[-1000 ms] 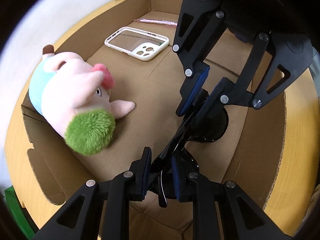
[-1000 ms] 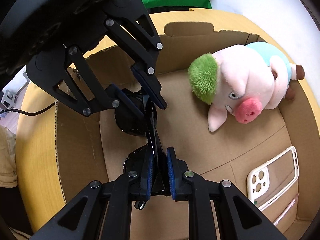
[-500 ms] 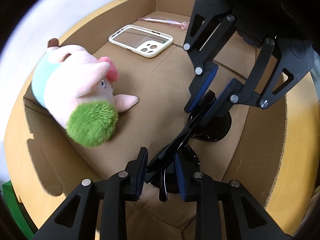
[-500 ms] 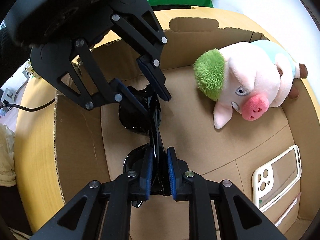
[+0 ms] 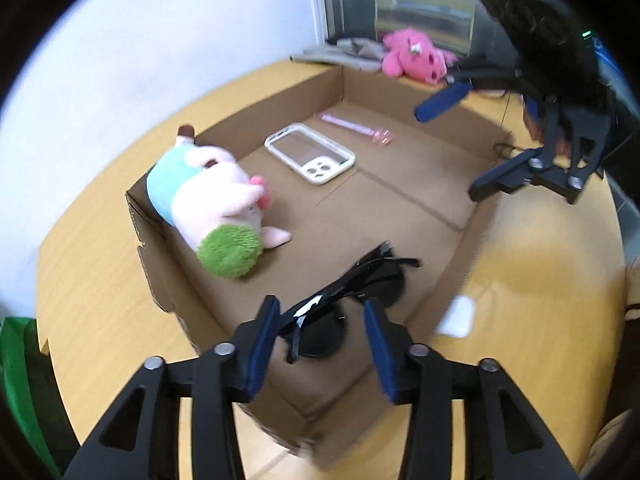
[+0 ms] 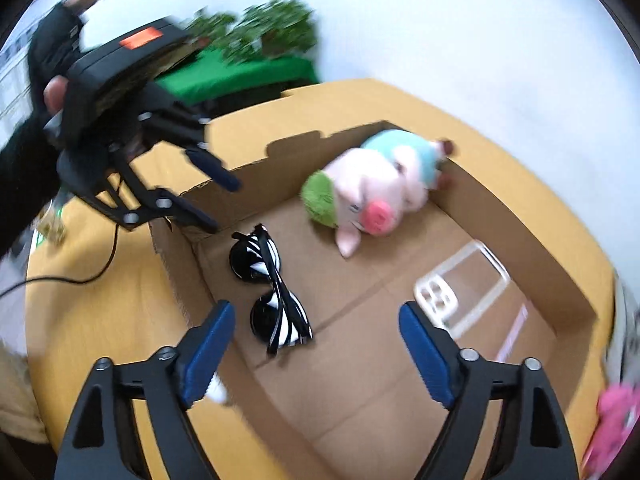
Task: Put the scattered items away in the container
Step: 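Lower the sunglasses into the box and open both grippers, then move the right gripper to the white earbud case and close on it, then close the left gripper on the earbud case while the right gripper holds it, then lift the earbud case with both grippers and carry it over the box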
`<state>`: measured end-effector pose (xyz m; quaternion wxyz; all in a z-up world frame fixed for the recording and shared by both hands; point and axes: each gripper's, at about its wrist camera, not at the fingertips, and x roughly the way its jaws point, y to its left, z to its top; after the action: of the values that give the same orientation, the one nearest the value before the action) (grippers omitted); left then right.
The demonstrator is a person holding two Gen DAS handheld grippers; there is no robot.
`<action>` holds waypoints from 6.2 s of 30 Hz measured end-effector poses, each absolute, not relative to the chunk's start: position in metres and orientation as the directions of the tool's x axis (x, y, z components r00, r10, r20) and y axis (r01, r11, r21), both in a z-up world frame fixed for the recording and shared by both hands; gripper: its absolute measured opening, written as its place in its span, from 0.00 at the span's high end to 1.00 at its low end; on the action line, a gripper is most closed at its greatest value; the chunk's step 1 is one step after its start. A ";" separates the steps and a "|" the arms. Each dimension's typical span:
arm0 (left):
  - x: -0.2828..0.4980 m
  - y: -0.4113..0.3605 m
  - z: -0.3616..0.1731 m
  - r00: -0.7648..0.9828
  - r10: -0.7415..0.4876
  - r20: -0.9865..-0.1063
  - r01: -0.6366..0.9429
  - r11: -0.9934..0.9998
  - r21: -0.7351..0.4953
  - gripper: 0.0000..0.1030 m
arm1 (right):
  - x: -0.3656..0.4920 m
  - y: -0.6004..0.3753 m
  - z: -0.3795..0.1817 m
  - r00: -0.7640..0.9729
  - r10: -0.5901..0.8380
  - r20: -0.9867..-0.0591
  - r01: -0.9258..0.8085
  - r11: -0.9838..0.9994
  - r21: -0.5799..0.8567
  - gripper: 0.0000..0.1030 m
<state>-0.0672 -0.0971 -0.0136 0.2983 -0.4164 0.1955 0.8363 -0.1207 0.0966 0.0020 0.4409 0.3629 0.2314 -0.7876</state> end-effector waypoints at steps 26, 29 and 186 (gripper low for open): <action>-0.016 -0.081 -0.023 -0.583 0.331 -0.742 -0.365 -0.923 -0.125 0.51 | -0.076 0.220 -0.035 -0.559 -0.418 -0.716 0.492 -0.863 0.120 0.14; 0.001 -0.079 -0.011 -0.643 0.300 -0.705 -0.317 -0.942 -0.111 0.41 | -0.049 0.211 -0.031 -0.566 -0.465 -0.681 0.508 -0.847 0.157 0.12; -0.245 -0.007 -0.086 -0.152 0.541 -0.827 -0.203 -0.836 -0.509 0.80 | -0.266 0.100 -0.094 -0.083 -0.384 -0.920 0.647 -0.722 0.243 0.53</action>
<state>-0.2449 -0.0073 -0.0865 0.2493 -0.6016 -0.1404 0.7458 -0.2658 0.1002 -0.0942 0.3545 0.5768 0.1144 -0.7270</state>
